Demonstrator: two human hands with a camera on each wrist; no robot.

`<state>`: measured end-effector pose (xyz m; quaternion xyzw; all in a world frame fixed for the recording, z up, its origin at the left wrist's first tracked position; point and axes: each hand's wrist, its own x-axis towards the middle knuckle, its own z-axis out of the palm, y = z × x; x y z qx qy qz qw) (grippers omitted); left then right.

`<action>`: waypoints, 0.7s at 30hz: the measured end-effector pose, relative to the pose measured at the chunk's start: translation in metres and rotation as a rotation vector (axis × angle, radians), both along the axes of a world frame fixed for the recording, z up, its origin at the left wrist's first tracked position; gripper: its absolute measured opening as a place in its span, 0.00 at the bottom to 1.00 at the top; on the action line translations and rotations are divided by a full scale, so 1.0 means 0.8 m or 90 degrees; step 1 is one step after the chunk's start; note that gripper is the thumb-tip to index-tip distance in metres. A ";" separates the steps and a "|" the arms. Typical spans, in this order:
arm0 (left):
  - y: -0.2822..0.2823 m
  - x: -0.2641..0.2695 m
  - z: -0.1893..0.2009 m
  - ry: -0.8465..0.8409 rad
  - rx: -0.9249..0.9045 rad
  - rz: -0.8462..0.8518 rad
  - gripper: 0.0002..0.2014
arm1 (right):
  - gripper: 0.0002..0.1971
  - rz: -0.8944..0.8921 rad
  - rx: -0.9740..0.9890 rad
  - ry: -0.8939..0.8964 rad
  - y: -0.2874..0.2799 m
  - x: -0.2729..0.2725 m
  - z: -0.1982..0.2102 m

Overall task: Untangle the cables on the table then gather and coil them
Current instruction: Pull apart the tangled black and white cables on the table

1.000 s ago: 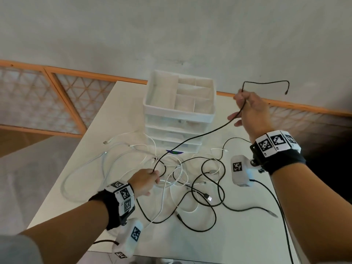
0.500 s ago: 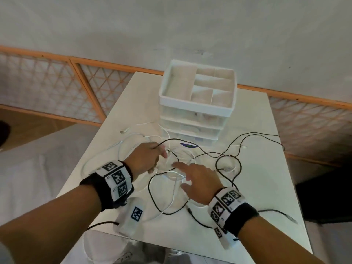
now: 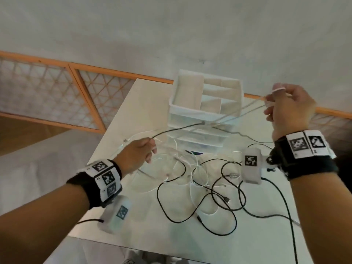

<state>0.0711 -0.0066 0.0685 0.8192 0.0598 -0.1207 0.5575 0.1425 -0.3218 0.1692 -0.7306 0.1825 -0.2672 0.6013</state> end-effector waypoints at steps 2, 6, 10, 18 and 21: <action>0.010 0.010 0.014 -0.006 -0.028 0.033 0.16 | 0.04 0.025 -0.047 0.057 -0.005 -0.002 -0.017; 0.002 0.026 0.062 -0.058 -0.150 0.023 0.17 | 0.12 0.105 -0.285 0.263 -0.004 -0.017 -0.059; -0.022 0.034 0.088 -0.056 -0.170 -0.045 0.16 | 0.22 0.213 -0.340 0.085 0.050 -0.052 -0.032; -0.038 0.034 0.088 -0.061 -0.213 -0.117 0.16 | 0.14 0.424 -0.435 0.119 0.118 -0.055 -0.017; -0.031 0.030 0.083 -0.055 -0.272 -0.120 0.15 | 0.13 0.455 -0.498 0.153 0.110 -0.051 -0.014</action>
